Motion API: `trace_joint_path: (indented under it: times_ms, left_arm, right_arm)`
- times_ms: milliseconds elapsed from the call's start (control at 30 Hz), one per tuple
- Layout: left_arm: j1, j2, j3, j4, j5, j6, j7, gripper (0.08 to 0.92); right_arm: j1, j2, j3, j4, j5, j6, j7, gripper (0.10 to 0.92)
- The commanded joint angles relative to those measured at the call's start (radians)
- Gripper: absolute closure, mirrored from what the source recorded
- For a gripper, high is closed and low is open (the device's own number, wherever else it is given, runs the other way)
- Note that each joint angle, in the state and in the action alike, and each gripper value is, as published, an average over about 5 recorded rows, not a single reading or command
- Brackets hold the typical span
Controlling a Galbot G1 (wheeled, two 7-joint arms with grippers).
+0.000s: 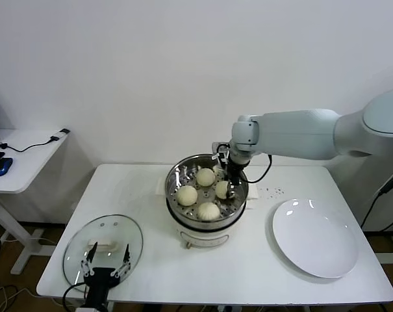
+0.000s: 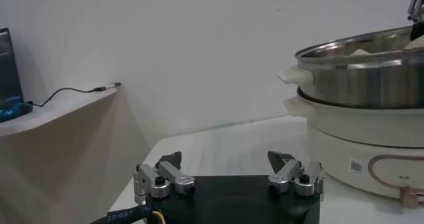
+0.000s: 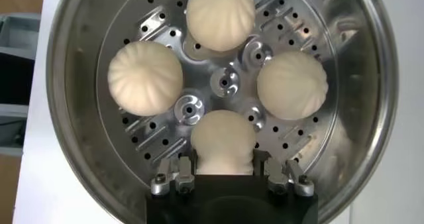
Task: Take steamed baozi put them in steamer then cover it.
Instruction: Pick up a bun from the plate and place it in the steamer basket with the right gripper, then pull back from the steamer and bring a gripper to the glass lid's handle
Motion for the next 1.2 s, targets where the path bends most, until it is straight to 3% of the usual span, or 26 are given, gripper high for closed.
trace_joint_path:
  times_ms: [33, 367, 733, 867, 967, 1067, 1200]
  left_arm:
    - [-0.007, 0.001, 0.001, 0.005, -0.001, 0.003, 0.001, 0.177]
    - [-0.017, 0.001, 0.002, 0.006, 0.002, 0.007, 0.001, 0.177]
    - [-0.016, 0.003, 0.001, 0.006, 0.004, 0.004, 0.000, 0.177]
    - [-0.016, 0.005, -0.003, 0.003, 0.005, 0.002, 0.001, 0.177]
    - [-0.024, 0.002, -0.017, -0.002, 0.006, -0.005, 0.009, 0.177]
    - [-0.037, 0.002, -0.037, -0.005, 0.005, -0.015, 0.018, 0.177]
    - [-0.046, 0.001, -0.042, -0.023, 0.011, -0.009, 0.017, 0.177]
  right_arm:
    - [-0.022, 0.009, -0.005, -0.003, -0.001, -0.016, 0.017, 0.453]
    - [0.003, -0.020, 0.023, 0.006, 0.000, -0.016, -0.007, 0.226]
    - [0.105, -0.196, 0.085, 0.051, 0.012, 0.111, -0.035, 0.203]
    - [0.112, -0.324, 0.099, 0.096, 0.043, 0.307, 0.106, 0.203]
    - [0.078, -0.433, 0.100, 0.175, 0.053, 0.484, 0.322, 0.203]
    - [-0.019, -0.562, 0.198, 0.265, 0.049, 0.565, 0.506, 0.203]
    - [-0.233, -0.700, 0.413, 0.350, 0.017, 0.601, 0.608, 0.203]
